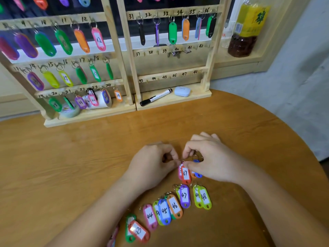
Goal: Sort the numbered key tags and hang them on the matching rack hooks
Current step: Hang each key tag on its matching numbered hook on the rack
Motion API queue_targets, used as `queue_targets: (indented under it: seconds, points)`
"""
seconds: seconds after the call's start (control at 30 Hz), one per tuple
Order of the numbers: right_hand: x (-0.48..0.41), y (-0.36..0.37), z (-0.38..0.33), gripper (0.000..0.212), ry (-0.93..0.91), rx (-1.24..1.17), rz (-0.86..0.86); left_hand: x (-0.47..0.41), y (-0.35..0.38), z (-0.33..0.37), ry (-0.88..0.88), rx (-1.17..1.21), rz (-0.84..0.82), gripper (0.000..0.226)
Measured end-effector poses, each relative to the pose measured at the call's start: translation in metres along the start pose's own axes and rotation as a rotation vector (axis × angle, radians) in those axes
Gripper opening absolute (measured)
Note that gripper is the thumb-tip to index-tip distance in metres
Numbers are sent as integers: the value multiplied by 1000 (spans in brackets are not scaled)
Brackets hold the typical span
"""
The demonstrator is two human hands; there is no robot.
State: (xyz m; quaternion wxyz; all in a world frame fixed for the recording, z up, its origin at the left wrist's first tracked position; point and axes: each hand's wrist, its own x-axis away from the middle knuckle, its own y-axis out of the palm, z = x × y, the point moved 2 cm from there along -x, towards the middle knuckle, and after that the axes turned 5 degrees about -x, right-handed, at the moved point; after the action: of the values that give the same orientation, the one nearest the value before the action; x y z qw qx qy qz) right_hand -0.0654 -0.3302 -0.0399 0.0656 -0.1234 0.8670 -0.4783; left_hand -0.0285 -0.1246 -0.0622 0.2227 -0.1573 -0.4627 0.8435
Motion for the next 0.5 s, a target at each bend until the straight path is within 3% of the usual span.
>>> queue_targets:
  seconds: [0.3, 0.5]
  points:
    - [-3, 6, 0, 10, -18, -8, -9, -1, -8, 1, -27, 69, -32, 11]
    - [-8, -9, -4, 10, -11, -229, 28, -4, -30, -4, -81, 197, -89, 11]
